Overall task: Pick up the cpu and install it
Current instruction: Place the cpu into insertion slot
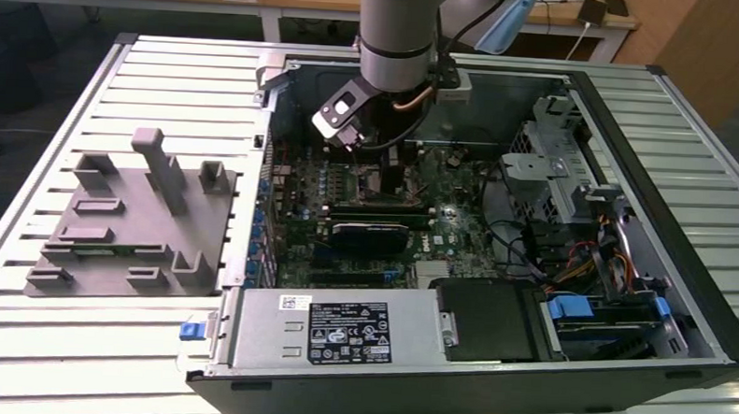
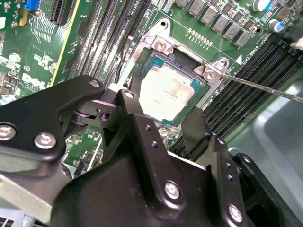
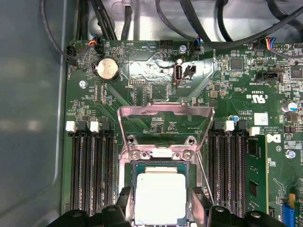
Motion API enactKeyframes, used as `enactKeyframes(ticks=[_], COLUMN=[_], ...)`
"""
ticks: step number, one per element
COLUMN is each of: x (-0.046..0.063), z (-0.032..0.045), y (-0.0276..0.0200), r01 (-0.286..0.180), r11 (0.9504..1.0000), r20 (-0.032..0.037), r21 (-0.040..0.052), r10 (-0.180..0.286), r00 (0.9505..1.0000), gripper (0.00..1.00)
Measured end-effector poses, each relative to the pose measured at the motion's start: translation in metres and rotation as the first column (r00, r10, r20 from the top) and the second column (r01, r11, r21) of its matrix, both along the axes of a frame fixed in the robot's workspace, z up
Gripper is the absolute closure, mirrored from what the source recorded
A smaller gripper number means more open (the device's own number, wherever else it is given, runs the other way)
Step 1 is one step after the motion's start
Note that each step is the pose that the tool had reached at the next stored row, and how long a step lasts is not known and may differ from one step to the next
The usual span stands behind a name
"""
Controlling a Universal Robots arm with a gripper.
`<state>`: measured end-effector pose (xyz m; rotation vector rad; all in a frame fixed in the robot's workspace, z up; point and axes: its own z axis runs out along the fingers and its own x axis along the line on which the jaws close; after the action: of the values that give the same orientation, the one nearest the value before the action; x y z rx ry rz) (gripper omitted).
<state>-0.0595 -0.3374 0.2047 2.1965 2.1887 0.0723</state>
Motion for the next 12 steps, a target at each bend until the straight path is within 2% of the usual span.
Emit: enactKeyframes(ticks=[2,4,5,7,8,10,11,12], x=[0.0000,0.0000,0.0000,0.0000,0.0000,0.0000,0.0000,0.0000], z=[0.0001,0.0002,0.0003,0.0004,0.0005,0.0006,0.0007,0.0007], y=[0.0000,0.0000,0.0000,0.0000,0.0000,0.0000,0.0000,0.0000], r01=[0.000,0.000,0.000,0.000,0.000,0.000,0.000,0.000], r11=[1.0000,1.0000,1.0000,1.0000,1.0000,1.0000,1.0000,1.0000], r20=[0.0000,0.0000,0.0000,0.0000,0.0000,0.0000,0.0000,0.0000], r21=[0.0000,0.0000,0.0000,0.0000,0.0000,0.0000,0.0000,0.0000], r10=[0.000,0.000,0.000,0.000,0.000,0.000,0.000,0.000], r00=[1.0000,1.0000,1.0000,1.0000,1.0000,1.0000,1.0000,1.0000], gripper=[0.40,0.53,0.53,0.64,0.64,0.76,0.76,0.82])
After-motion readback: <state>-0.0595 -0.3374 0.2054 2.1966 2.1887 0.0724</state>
